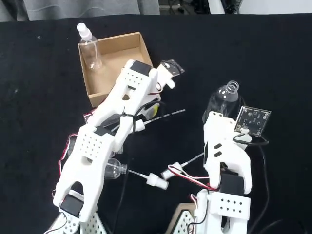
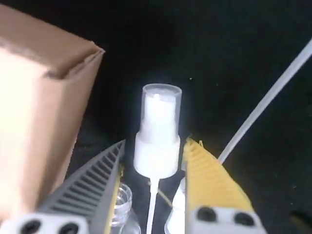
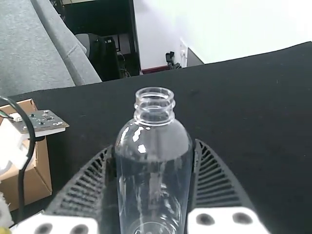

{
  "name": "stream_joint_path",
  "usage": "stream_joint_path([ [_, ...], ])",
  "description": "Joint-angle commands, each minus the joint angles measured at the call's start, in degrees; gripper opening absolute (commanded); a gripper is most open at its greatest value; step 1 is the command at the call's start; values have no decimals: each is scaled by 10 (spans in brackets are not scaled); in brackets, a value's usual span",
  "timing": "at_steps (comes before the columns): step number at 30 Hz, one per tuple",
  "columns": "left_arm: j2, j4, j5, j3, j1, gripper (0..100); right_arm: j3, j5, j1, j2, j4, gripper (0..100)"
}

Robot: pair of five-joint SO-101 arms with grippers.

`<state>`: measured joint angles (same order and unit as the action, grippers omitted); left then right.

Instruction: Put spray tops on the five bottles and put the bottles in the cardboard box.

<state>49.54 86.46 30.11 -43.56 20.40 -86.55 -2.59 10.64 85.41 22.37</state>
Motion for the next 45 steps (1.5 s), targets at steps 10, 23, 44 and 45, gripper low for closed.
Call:
stream_joint_path([
  [10,2,45,81,-81,16,180,16,1,9,15,-17,89],
  [23,8,45,78,-76,21,113,15,1,-5,15,-17,89],
  [44,-40,98,0,-76,23,29,15,1,-2,15,-17,89],
  [45,-46,98,-7,-76,22,29,15,1,-2,15,-17,89],
])
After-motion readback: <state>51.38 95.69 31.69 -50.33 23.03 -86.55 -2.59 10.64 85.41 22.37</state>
